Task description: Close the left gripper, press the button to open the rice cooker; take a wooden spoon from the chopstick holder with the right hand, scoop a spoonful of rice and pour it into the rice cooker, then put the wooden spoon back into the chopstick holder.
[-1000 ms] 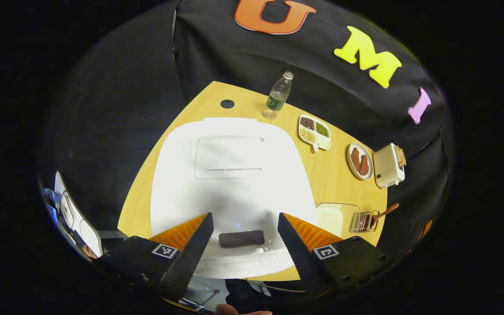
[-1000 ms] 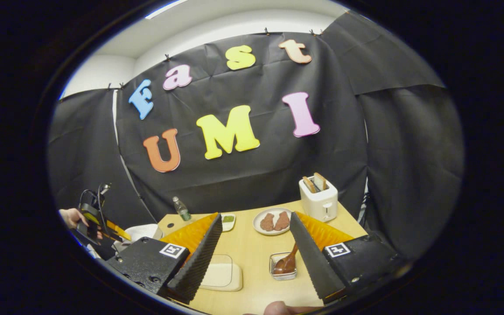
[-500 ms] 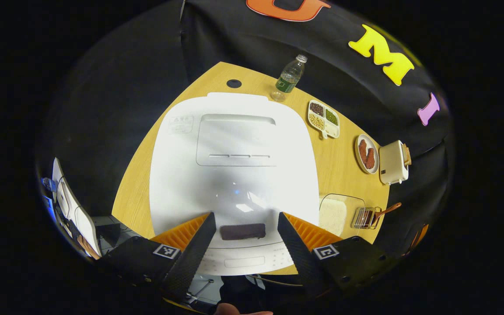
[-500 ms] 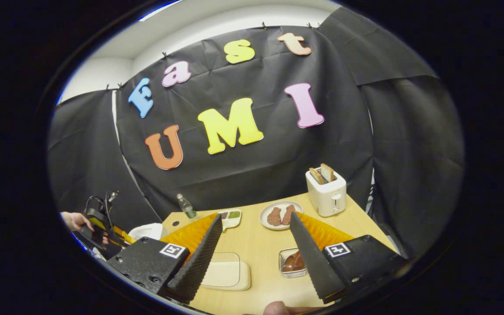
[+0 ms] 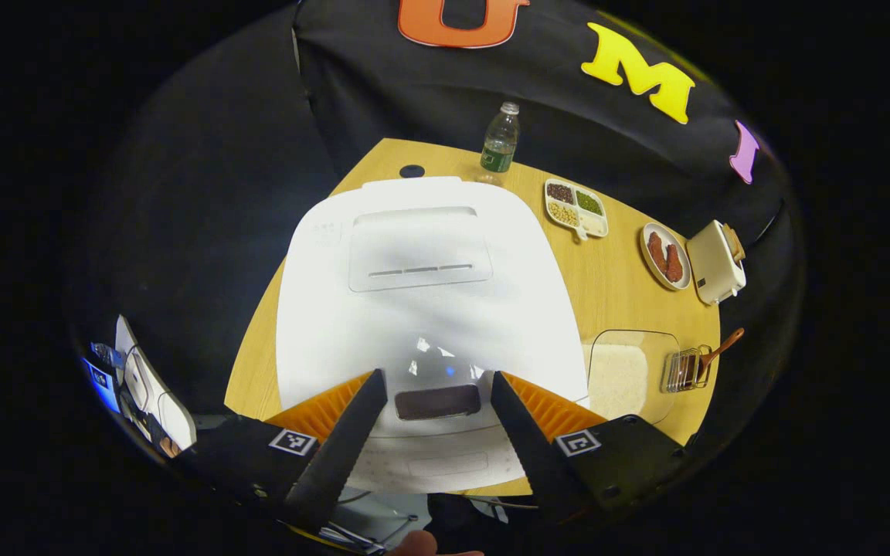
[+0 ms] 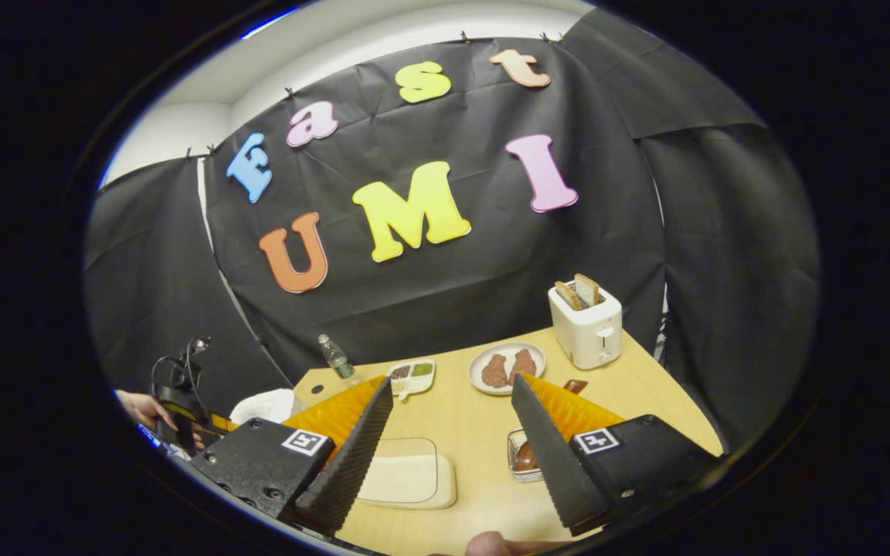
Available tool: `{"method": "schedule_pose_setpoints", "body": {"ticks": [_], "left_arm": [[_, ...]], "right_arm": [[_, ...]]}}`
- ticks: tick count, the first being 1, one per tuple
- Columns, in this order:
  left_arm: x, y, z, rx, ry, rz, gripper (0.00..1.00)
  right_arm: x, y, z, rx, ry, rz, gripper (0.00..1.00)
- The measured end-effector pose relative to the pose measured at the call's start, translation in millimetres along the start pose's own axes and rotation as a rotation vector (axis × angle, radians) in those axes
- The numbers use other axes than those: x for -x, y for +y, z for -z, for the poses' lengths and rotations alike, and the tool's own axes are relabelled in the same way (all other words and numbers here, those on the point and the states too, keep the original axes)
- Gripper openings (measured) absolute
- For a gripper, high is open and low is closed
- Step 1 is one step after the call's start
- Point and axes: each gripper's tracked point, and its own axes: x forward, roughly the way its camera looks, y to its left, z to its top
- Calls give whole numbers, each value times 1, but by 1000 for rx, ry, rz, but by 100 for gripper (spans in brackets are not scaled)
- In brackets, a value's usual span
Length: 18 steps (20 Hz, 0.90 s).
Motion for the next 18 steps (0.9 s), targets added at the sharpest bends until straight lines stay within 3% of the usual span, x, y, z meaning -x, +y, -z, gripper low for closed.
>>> {"method": "schedule_pose_setpoints", "body": {"ticks": [4, 8, 10, 11, 14, 15, 18], "left_arm": [[-3, -2, -2, 0, -96, -13, 97], [-3, -5, -9, 79, -229, -51, 96], [-1, -5, -9, 80, -280, -52, 96], [1, -5, -9, 73, -303, -49, 96], [6, -7, -10, 67, -374, -37, 95], [8, -8, -10, 71, -397, -33, 94], [22, -5, -16, 79, -511, -39, 95]], "right_arm": [[5, 10, 0, 21, -2, -16, 100], [12, 22, 0, 62, -2, -33, 100], [15, 27, -3, 90, -7, -38, 96], [17, 29, -4, 103, -11, -39, 100], [19, 37, -2, 120, -15, -45, 100], [20, 42, -1, 124, -13, -47, 96], [25, 59, -1, 146, -27, -56, 100]]}}
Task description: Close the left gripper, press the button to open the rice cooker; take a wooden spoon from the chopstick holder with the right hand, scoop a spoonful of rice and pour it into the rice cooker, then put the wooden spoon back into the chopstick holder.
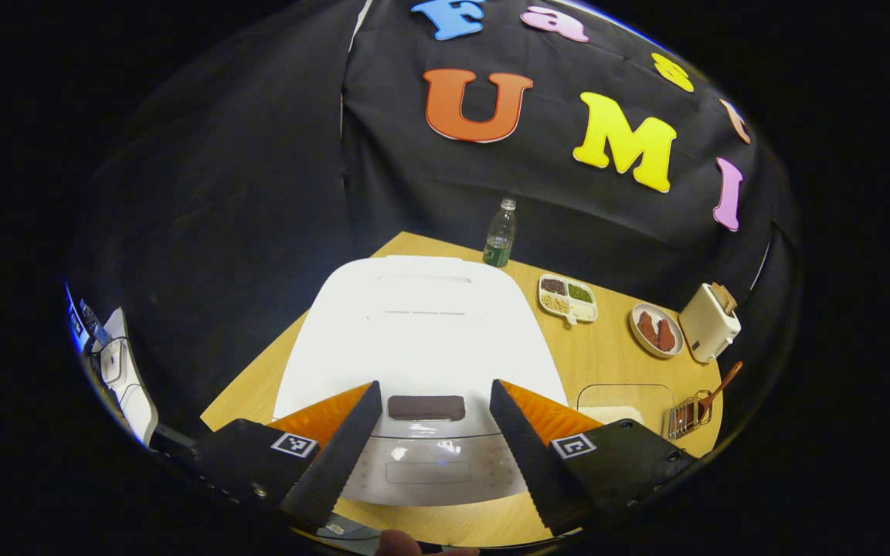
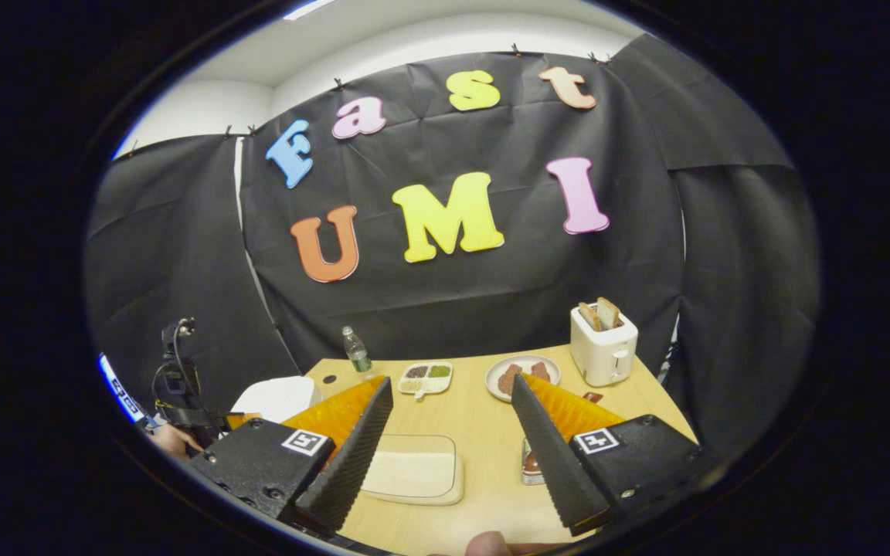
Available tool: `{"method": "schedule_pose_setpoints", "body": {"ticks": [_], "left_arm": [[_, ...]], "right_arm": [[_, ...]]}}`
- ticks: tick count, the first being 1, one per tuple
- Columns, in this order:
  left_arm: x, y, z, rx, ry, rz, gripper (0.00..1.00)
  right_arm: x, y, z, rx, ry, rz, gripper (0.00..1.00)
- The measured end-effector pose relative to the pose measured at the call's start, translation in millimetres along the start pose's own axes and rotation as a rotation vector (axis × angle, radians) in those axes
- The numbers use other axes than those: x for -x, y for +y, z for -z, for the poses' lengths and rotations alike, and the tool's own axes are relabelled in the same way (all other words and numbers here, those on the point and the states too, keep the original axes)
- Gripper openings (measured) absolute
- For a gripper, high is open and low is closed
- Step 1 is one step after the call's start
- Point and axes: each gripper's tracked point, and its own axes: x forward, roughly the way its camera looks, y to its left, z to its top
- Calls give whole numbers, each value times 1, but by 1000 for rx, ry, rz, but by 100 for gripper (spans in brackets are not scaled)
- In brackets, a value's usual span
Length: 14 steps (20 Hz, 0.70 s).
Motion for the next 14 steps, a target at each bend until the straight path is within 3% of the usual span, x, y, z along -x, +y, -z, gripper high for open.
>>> {"method": "schedule_pose_setpoints", "body": {"ticks": [1, 2, 7, 14], "left_arm": [[5, 1, -5, 9, -42, -3, 95], [12, 2, -11, 10, -87, -2, 94], [74, 6, -55, -53, -331, 33, 94], [150, -2, -92, -122, -535, 99, 94]], "right_arm": [[2, 7, -2, 11, -9, 1, 96], [4, 15, -3, 24, -16, 1, 100], [23, 64, -11, 96, -92, 3, 96], [65, 120, -4, 108, -170, 34, 96]]}}
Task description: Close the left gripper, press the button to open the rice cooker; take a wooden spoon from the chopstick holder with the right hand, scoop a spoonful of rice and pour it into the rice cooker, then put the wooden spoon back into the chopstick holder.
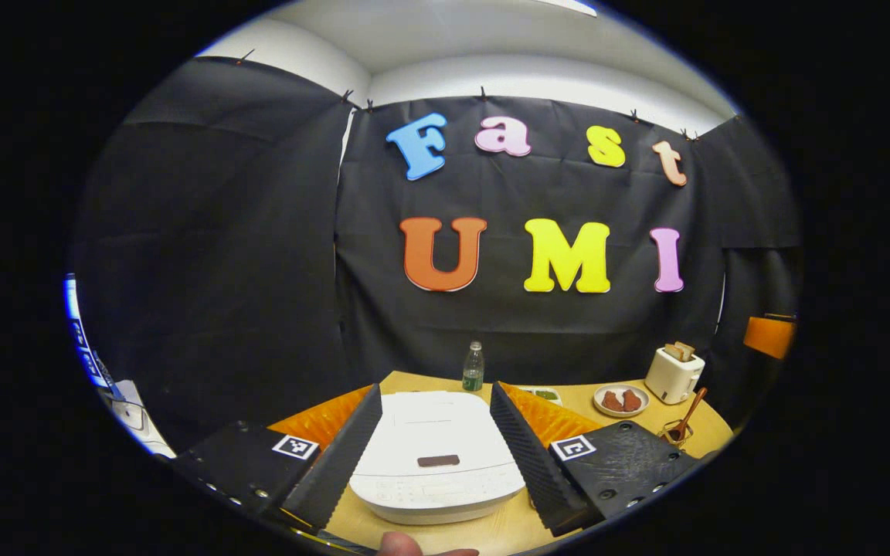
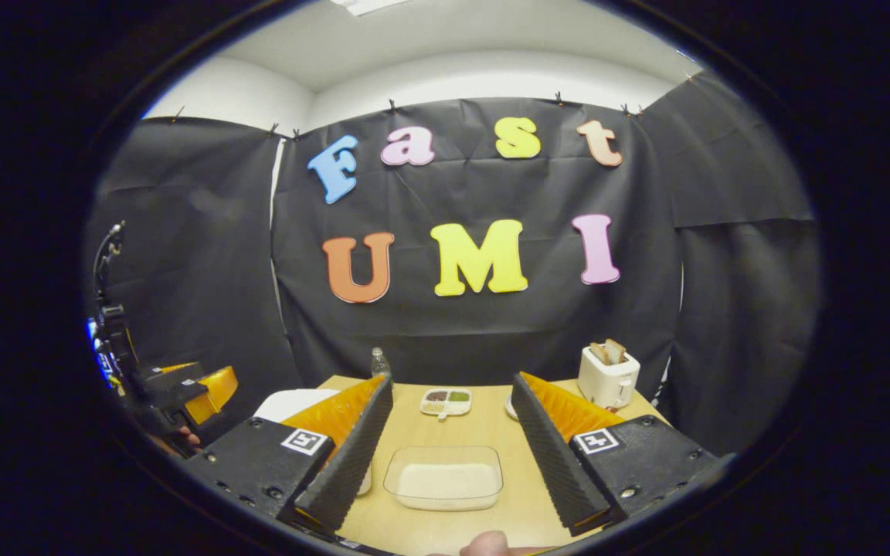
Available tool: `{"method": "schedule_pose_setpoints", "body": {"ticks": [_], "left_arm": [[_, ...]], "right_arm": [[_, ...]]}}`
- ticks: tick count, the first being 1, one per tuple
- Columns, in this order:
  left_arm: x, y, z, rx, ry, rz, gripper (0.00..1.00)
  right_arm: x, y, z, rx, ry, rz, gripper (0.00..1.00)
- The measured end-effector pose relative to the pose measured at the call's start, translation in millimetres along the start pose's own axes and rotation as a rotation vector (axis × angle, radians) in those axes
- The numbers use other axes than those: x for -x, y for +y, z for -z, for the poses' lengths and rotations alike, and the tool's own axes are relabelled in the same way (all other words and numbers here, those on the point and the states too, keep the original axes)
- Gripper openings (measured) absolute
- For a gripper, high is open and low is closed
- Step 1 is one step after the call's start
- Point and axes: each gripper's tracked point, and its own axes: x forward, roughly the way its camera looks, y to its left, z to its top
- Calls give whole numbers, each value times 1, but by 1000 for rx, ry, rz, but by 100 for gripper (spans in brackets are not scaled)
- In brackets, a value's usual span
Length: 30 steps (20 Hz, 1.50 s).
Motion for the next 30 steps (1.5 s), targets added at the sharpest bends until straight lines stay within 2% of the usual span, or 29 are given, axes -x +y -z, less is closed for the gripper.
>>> {"method": "schedule_pose_setpoints", "body": {"ticks": [1, 2, 4, 6, 7, 8, 9, 11, 12, 13, 17, 18, 19, 20, 25, 26, 27, 29, 30], "left_arm": [[11, -3, -12, -3, -25, 8, 94], [20, -5, -24, -6, -49, 13, 94], [40, -10, -47, -16, -103, 15, 94], [60, -25, -65, -7, -134, 32, 94], [71, -34, -70, -4, -143, 44, 94], [79, -43, -73, 3, -150, 58, 94], [92, -54, -78, 8, -159, 70, 94], [110, -66, -85, 12, -179, 65, 94], [118, -72, -87, 12, -186, 64, 93], [126, -80, -85, 3, -183, 58, 93], [153, -100, -76, -22, -165, 25, 94], [158, -103, -75, -25, -160, 21, 84], [163, -107, -77, -30, -163, 14, 84], [166, -109, -78, -28, -167, 13, 94], [170, -124, -84, 2, -178, 13, 94], [170, -124, -84, 5, -176, 12, 84], [170, -126, -85, 8, -175, 13, 94], [171, -124, -84, 11, -169, 12, 94], [170, -123, -83, 9, -168, 14, 94]], "right_arm": [[7, 1, -6, 2, -20, 4, 96], [14, 0, -12, 1, -43, 11, 100], [26, -3, -18, -3, -74, 18, 96], [38, -9, -23, 6, -98, 11, 100], [45, -20, -25, 20, -103, 26, 100], [51, -30, -22, 27, -98, 45, 96], [59, -40, -19, 19, -87, 57, 100], [74, -52, -17, 2, -78, 58, 100], [81, -61, -20, 5, -85, 60, 96], [88, -69, -22, 9, -96, 61, 100], [110, -86, -22, -3, -110, 33, 96], [114, -89, -18, -6, -110, 24, 100], [118, -90, -15, -8, -105, 20, 100], [121, -94, -12, -9, -99, 15, 100], [137, -114, -19, -9, -116, 40, 100], [138, -116, -18, -13, -110, 45, 100], [138, -117, -17, -17, -99, 52, 100], [138, -120, -19, -20, -92, 63, 100], [137, -120, -22, -26, -94, 67, 96]]}}
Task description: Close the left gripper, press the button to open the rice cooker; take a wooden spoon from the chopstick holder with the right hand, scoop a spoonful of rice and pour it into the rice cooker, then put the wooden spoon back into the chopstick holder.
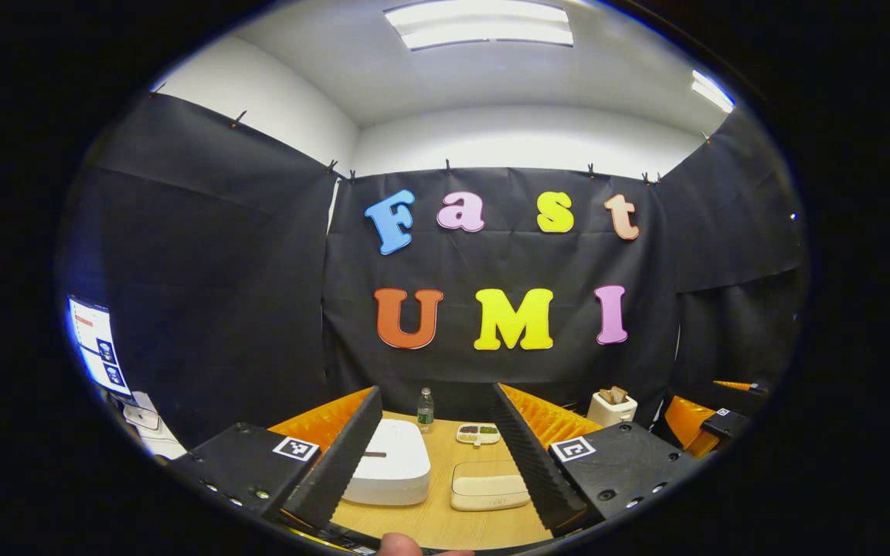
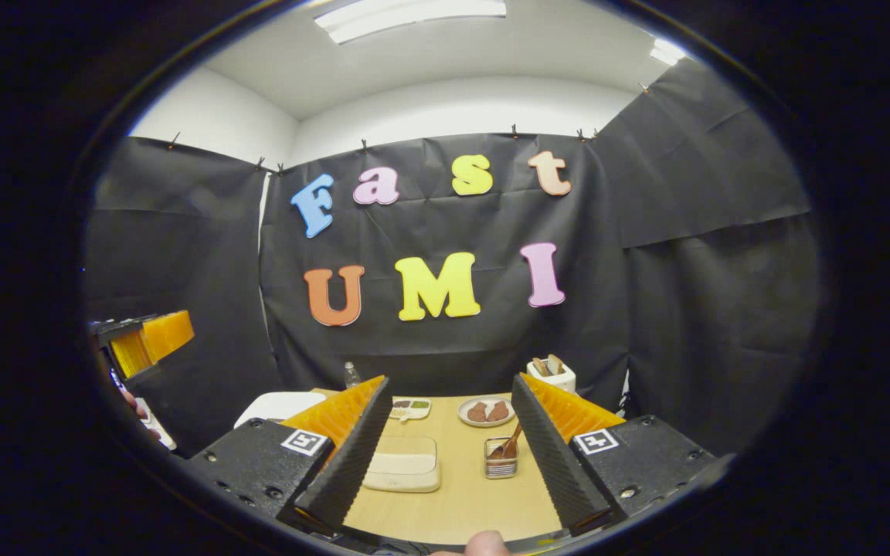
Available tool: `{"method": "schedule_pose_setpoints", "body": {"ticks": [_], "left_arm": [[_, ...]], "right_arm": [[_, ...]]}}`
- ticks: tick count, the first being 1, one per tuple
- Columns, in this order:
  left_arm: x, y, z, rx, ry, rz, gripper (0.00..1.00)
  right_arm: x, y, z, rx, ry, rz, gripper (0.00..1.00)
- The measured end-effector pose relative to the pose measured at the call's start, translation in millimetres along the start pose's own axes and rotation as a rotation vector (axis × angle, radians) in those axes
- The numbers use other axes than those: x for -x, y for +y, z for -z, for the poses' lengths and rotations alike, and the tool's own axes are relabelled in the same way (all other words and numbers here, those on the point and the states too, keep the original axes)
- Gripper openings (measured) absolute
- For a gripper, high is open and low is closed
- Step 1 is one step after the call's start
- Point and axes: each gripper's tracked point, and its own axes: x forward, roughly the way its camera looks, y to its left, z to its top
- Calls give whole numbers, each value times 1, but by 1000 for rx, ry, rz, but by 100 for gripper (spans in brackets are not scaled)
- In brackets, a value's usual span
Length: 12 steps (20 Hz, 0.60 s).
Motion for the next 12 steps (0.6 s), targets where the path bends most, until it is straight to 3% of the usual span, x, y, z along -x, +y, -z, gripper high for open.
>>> {"method": "schedule_pose_setpoints", "body": {"ticks": [1, 12], "left_arm": [[-1, -1, -1, -4, 1, 5, 94], [-17, 8, 0, 4, 9, 57, 94]], "right_arm": [[-1, 0, -2, -4, 2, 7, 100], [-5, 21, -10, -19, 0, 26, 100]]}}
